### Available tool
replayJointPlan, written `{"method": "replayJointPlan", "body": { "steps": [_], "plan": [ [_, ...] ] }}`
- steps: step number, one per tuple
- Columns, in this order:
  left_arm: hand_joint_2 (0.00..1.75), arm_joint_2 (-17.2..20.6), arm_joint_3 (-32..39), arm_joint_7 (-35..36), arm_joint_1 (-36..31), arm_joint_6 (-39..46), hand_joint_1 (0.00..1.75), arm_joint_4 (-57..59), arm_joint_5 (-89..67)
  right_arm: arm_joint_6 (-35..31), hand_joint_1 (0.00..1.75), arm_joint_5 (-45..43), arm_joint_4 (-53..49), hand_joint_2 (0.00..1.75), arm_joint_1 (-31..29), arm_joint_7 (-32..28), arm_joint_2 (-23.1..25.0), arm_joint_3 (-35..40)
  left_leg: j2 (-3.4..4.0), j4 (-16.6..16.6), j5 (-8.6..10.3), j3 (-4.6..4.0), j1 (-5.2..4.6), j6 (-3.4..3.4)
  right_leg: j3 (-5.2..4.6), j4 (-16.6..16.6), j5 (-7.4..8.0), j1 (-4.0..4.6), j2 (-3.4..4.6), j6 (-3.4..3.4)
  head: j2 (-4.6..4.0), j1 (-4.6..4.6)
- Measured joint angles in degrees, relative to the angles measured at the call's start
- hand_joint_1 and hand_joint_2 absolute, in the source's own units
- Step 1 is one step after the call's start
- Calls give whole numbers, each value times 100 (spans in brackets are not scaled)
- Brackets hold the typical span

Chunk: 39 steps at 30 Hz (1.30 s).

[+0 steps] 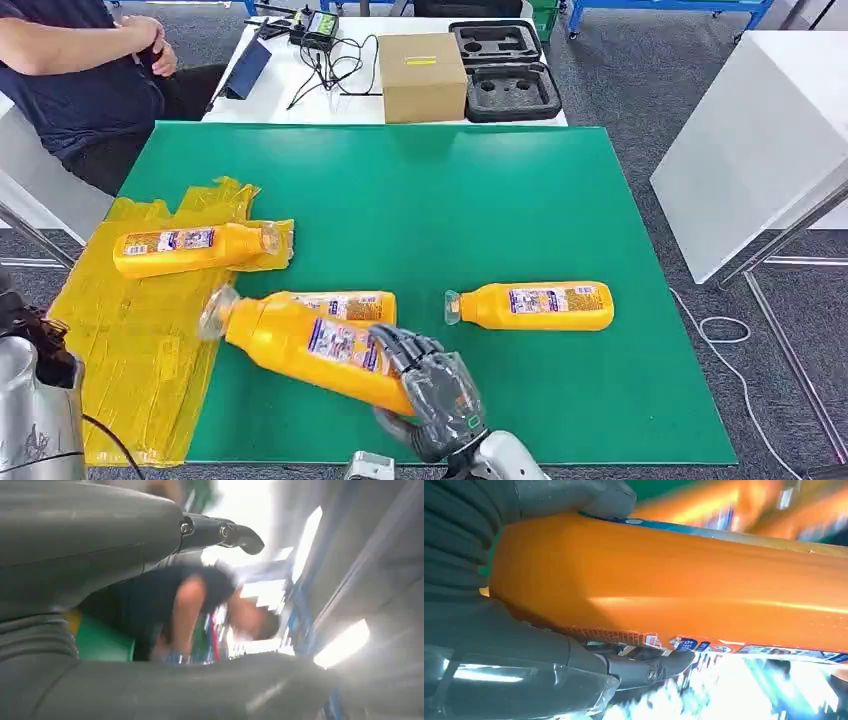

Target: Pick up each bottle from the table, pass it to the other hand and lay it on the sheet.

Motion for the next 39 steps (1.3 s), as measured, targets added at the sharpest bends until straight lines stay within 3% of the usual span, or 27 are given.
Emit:
{"method": "replayJointPlan", "body": {
  "steps": [6,17,26,33,39],
  "plan": [
    [175,-109,-464,742,180,-1198,0,-124,1451,-806,175,340,-90,175,-87,61,295,-620,1,0,2,-2,-4,2,0,0,4,-4,-1,4,-2,-2],
    [175,-267,-1539,1181,678,-1757,0,-570,2271,-1186,175,23,467,175,-805,-92,748,-1183,-1,0,2,-12,-6,3,-9,1,3,-5,-2,4,0,-2],
    [175,-289,-2085,1461,727,-2164,0,-531,3152,-1400,175,235,905,175,-1275,-6,977,-1100,-2,0,4,-17,-6,4,-12,2,3,-5,-7,4,0,-2],
    [175,-293,-2571,1500,420,-2236,0,-135,3569,-1593,175,748,1547,175,-1974,311,1233,-540,-3,0,9,-18,-6,8,-14,2,5,-4,-8,5,0,0],
    [175,-317,-2874,1483,333,-2205,0,37,3661,-2001,175,838,2157,175,-2147,295,1314,-29,-3,1,9,-25,-6,8,-18,3,4,-5,-9,5,0,0]
  ]
}}
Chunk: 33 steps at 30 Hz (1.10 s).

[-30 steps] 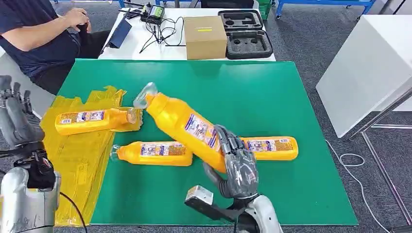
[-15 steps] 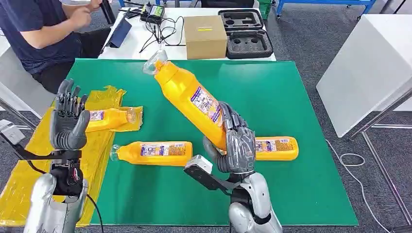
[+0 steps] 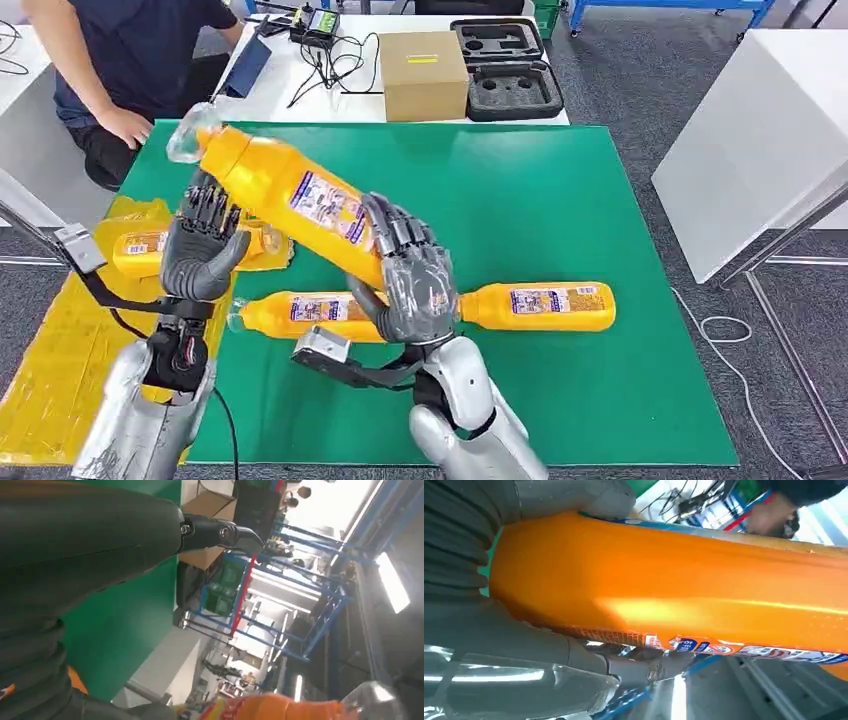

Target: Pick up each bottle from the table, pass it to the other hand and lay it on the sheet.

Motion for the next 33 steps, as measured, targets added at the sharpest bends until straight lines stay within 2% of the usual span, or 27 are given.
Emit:
{"method": "replayJointPlan", "body": {
  "steps": [8,14,27,33],
  "plan": [
    [175,13,-197,-61,101,61,0,52,59,-83,175,35,598,175,-132,31,94,380,0,0,0,-9,-1,0,-8,0,0,0,-2,0,0,0],
    [175,52,-221,-76,238,116,0,48,65,-245,175,103,891,175,-248,116,133,384,0,0,0,-8,0,0,-9,0,0,0,-3,0,0,0],
    [175,77,-389,-42,309,157,0,-96,81,-159,175,37,1020,175,-648,118,138,-326,-1,3,1,-9,-2,0,-9,0,1,-1,-6,0,0,-2],
    [175,63,-516,20,106,22,0,22,269,-170,175,206,1149,175,-715,46,273,-402,-1,3,1,-9,-2,0,-11,0,0,-1,-6,0,0,-2]
  ]
}}
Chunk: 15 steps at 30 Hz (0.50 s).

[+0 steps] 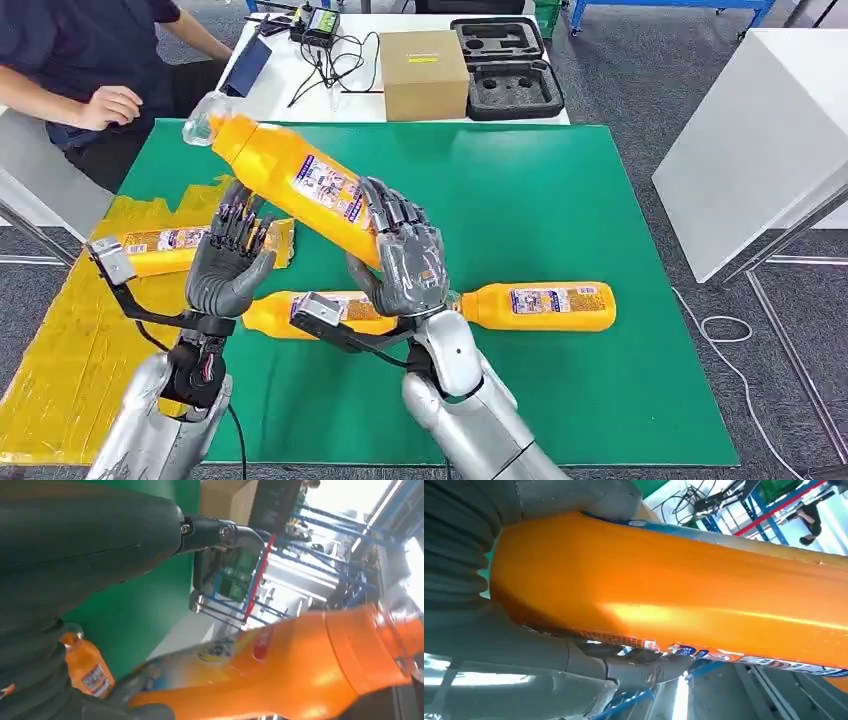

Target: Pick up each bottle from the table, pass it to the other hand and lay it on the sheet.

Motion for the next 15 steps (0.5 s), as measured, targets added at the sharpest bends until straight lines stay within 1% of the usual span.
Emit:
{"method": "replayJointPlan", "body": {
  "steps": [4,8,12,15],
  "plan": [
    [175,-90,-188,41,-274,-33,0,221,127,2,175,96,171,175,-22,142,129,142,-1,0,1,-1,0,0,0,1,0,0,0,0,0,2],
    [175,-160,-387,59,-449,20,0,361,315,0,175,-31,378,175,-67,357,192,529,0,0,0,-1,-1,0,0,1,0,-1,0,0,0,2],
    [175,-179,-503,52,-501,74,0,426,409,-37,175,-90,535,175,-103,503,205,878,0,0,0,-3,-1,0,-1,1,0,-1,0,0,0,2],
    [175,-179,-509,28,-461,140,0,417,485,77,175,-120,605,175,-105,533,205,1045,0,0,0,-5,-1,0,0,1,0,-1,0,0,0,0]
  ]
}}
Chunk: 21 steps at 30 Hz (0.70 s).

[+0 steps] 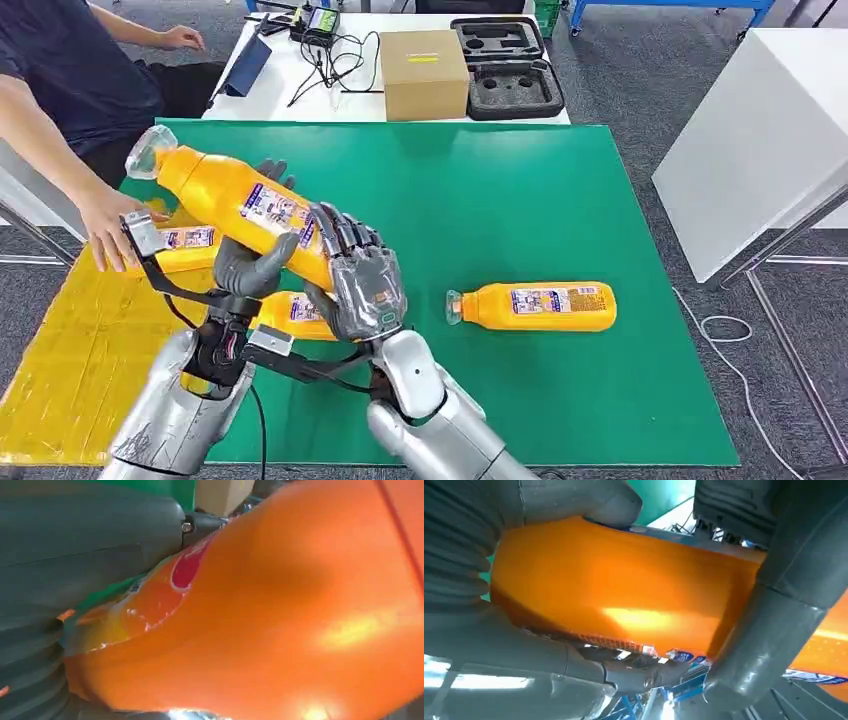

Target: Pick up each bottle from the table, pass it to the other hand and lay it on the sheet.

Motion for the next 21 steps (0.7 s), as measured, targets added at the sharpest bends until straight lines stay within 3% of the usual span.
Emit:
{"method": "replayJointPlan", "body": {
  "steps": [17,18,19,21],
  "plan": [
    [175,162,396,-164,892,304,3,-667,87,-20,175,-857,949,175,-426,-306,-11,1232,4,0,0,1,-1,0,-7,-1,0,0,2,0,0,2],
    [175,162,417,-164,901,304,79,-667,87,-22,175,-861,979,175,-441,-306,-11,1263,4,0,0,2,-2,0,-7,-1,0,0,3,0,0,0],
    [175,162,430,-164,910,301,141,-667,79,-26,175,-881,997,175,-460,-306,-11,1289,4,0,0,2,-2,0,-7,-1,0,-1,3,0,0,2],
    [175,162,452,-162,924,304,171,-669,61,-29,175,-916,1029,175,-482,-306,-13,1311,4,0,0,3,-3,0,-7,-1,0,-1,3,0,0,0]
  ]
}}
